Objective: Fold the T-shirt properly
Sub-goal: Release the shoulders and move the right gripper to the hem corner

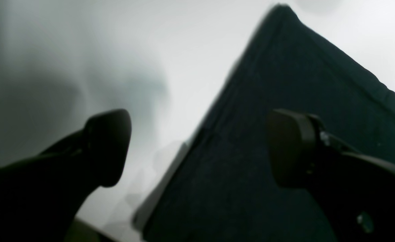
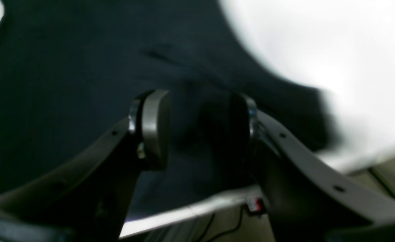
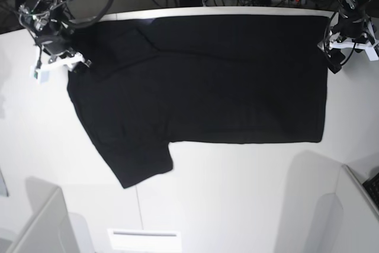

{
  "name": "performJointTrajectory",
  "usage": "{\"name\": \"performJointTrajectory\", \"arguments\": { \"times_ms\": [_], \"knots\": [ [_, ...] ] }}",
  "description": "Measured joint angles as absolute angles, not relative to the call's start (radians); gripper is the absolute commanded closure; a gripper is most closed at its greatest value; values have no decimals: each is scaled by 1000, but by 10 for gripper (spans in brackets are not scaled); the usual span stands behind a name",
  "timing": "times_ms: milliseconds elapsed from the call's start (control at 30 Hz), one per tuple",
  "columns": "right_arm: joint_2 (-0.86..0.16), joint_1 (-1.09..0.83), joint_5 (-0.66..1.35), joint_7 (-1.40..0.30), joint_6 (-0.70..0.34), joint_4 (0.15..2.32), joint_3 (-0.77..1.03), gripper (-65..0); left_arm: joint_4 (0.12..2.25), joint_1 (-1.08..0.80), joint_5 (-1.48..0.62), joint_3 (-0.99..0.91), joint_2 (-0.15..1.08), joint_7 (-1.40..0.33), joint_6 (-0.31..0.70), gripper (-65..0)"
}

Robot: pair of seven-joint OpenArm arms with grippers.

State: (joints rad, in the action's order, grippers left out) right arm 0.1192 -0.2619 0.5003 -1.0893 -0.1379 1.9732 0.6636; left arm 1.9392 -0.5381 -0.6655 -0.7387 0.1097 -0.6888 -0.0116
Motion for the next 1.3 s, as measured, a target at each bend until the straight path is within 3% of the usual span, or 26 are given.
{"name": "performJointTrajectory", "arguments": {
  "times_ms": [100, 300, 567, 967, 1100, 1300],
  "knots": [
    [84, -208, 494, -1066, -137, 1967, 584, -270, 1939, -538, -662, -717, 111, -689, -15, -583],
    [46, -51, 405, -1067, -138, 1887, 485, -270, 1939, -543, -662, -713, 109, -689, -15, -471],
    [6, 122, 237, -966, -139, 1641, 355, -276, 1939, -543, -662, -717, 107, -689, -15, -416],
    [-81, 413, 200, -737, -135, 1085, 255, -281, 1939, -543, -662, -719, 108, -689, -16, -416],
    [-115, 521, 202, -655, -136, 868, 255, -321, 1939, -543, -663, -718, 107, -689, -15, -416],
    [-147, 645, 203, -516, -134, 592, 255, -327, 1939, -543, -662, -718, 106, -689, -15, -416]
  ]
}}
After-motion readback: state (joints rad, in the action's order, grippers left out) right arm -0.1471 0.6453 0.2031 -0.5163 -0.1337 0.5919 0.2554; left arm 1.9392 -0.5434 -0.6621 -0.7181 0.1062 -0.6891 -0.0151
